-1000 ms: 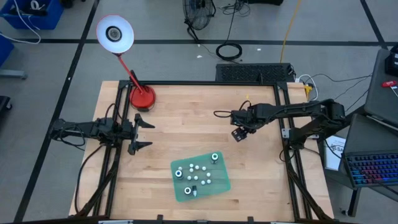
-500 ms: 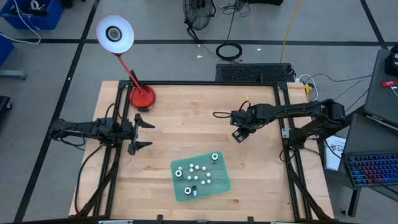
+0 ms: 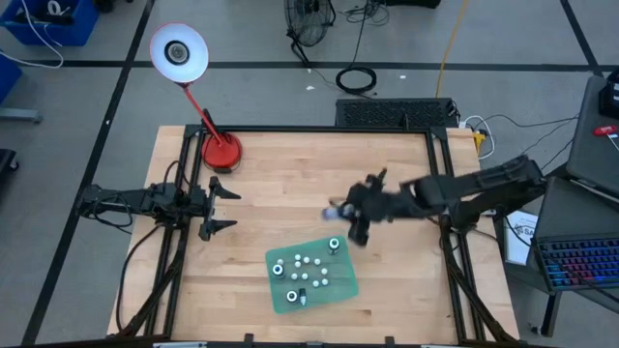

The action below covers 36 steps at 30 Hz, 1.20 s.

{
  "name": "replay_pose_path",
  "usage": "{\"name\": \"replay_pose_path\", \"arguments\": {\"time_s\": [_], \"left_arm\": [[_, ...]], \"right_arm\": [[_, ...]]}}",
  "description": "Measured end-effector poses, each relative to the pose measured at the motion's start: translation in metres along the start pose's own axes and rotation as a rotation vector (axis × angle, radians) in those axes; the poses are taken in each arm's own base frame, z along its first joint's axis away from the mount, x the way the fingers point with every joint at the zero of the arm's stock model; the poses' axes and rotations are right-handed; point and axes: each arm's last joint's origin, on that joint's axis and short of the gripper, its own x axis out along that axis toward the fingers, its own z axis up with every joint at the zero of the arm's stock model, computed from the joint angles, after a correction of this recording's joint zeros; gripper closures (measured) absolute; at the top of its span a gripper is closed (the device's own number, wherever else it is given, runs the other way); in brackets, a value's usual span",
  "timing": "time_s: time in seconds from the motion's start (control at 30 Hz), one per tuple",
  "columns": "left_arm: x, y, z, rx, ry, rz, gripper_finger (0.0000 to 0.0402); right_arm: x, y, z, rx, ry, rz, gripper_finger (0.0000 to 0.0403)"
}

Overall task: Pick & Place food coloring
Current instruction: Put the large purple food coloring bottle into the blue bin

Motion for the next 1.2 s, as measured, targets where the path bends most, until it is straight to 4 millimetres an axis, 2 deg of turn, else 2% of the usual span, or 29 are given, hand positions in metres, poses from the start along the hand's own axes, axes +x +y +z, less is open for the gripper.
{"name": "replay_pose_path", "arguments": {"time_s": [0.1,0.2,0.33,0.47,0.57,0.67,0.9,1.2], "left_arm": [[0.000,0.000,0.000,0.000,-0.002,0.000,0.0037],[0.000,0.000,0.000,0.000,-0.002,0.000,0.0037],[0.000,0.000,0.000,0.000,-0.003,0.000,0.0036],[0.000,0.000,0.000,0.000,-0.001,0.000,0.0036],[0.000,0.000,0.000,0.000,0.001,0.000,0.0036],[0.000,0.000,0.000,0.000,0.000,0.000,0.0036],[0.000,0.000,0.000,0.000,-0.001,0.000,0.0036],[0.000,0.000,0.000,0.000,-0.001,0.000,0.0037]], "right_arm": [[-0.004,0.040,0.005,-0.133,-0.101,0.090,0.0269],[0.005,0.071,0.004,-0.226,-0.066,0.103,0.0269],[0.033,0.097,0.000,-0.286,0.102,0.036,0.0269],[0.062,0.114,-0.010,-0.310,0.374,0.021,0.0269],[0.079,0.118,-0.024,-0.305,0.542,-0.015,0.0269],[0.090,0.118,-0.035,-0.283,0.628,-0.051,0.0269],[0.111,0.116,-0.055,-0.257,0.667,-0.059,0.0269],[0.131,0.103,-0.084,-0.258,0.742,-0.086,0.0269]]}}
